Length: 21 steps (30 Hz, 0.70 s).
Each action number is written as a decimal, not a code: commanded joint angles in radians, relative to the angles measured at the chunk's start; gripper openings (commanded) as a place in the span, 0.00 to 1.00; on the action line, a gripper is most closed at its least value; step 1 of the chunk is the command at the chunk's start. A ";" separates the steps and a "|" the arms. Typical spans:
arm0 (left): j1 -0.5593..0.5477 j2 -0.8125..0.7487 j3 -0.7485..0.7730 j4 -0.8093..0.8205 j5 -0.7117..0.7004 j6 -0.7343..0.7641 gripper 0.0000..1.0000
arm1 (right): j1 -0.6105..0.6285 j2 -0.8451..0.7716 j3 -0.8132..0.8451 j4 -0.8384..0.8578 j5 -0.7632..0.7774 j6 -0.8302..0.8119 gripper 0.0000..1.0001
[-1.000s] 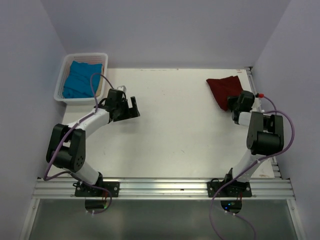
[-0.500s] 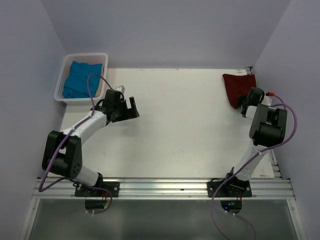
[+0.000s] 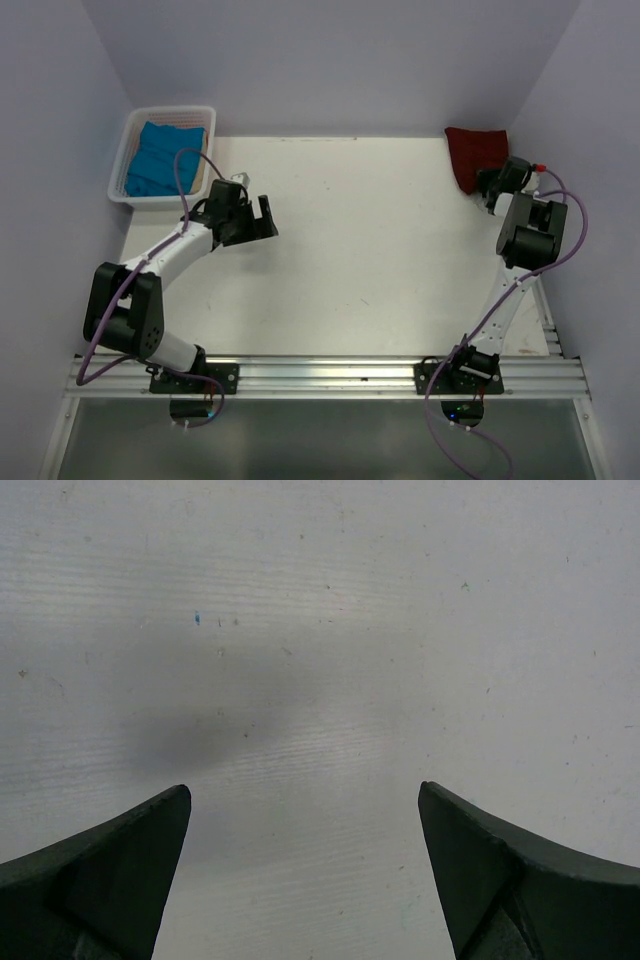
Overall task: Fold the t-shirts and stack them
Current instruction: Neatly place the folded tshirt to the corner
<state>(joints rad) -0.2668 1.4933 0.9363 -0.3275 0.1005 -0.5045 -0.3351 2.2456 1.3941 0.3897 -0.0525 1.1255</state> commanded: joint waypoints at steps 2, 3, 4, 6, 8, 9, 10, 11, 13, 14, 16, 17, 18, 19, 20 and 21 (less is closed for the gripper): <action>0.003 -0.034 0.006 0.025 0.016 0.014 1.00 | -0.005 0.017 0.054 0.106 -0.096 0.026 0.00; 0.001 -0.034 0.001 0.028 0.024 0.014 1.00 | -0.005 0.011 0.045 0.136 -0.099 0.028 0.00; 0.003 -0.034 -0.002 0.034 0.028 0.014 1.00 | -0.005 0.008 0.030 0.147 -0.099 0.023 0.02; 0.003 -0.038 -0.008 0.047 0.039 0.014 1.00 | -0.008 -0.001 0.020 0.170 -0.124 0.010 0.11; 0.001 -0.039 -0.011 0.053 0.047 0.017 1.00 | -0.013 -0.014 -0.004 0.205 -0.162 0.000 0.49; 0.003 -0.039 -0.011 0.053 0.047 0.017 1.00 | -0.015 -0.049 -0.024 0.239 -0.173 -0.004 0.60; 0.001 -0.045 -0.013 0.056 0.051 0.017 1.00 | -0.016 -0.075 -0.082 0.257 -0.170 -0.009 0.99; 0.001 -0.047 -0.014 0.059 0.054 0.018 1.00 | -0.015 -0.104 -0.117 0.277 -0.162 -0.018 0.99; 0.001 -0.060 -0.016 0.059 0.065 0.017 1.00 | -0.015 -0.222 -0.225 0.305 -0.136 -0.067 0.99; 0.001 -0.068 -0.017 0.059 0.070 0.015 1.00 | -0.016 -0.274 -0.263 0.310 -0.127 -0.087 0.99; 0.001 -0.094 -0.017 0.054 0.082 0.012 1.00 | -0.015 -0.431 -0.358 0.285 -0.106 -0.160 0.99; 0.001 -0.105 -0.016 0.050 0.087 0.011 1.00 | -0.015 -0.490 -0.389 0.261 -0.089 -0.186 0.99; 0.001 -0.131 -0.017 0.047 0.094 0.011 1.00 | -0.015 -0.548 -0.438 0.189 -0.067 -0.249 0.99; 0.000 -0.145 -0.017 0.047 0.100 0.009 1.00 | -0.015 -0.614 -0.454 0.139 -0.054 -0.278 0.99; 0.000 -0.159 -0.019 0.042 0.102 0.008 1.00 | -0.013 -0.715 -0.463 0.083 -0.046 -0.302 0.99; 0.000 -0.189 -0.019 0.041 0.107 0.007 1.00 | -0.013 -0.766 -0.460 -0.052 -0.053 -0.349 0.99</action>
<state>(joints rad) -0.2668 1.3895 0.9180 -0.3122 0.1699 -0.5045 -0.3470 1.6871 0.9367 0.4915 -0.1482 0.9440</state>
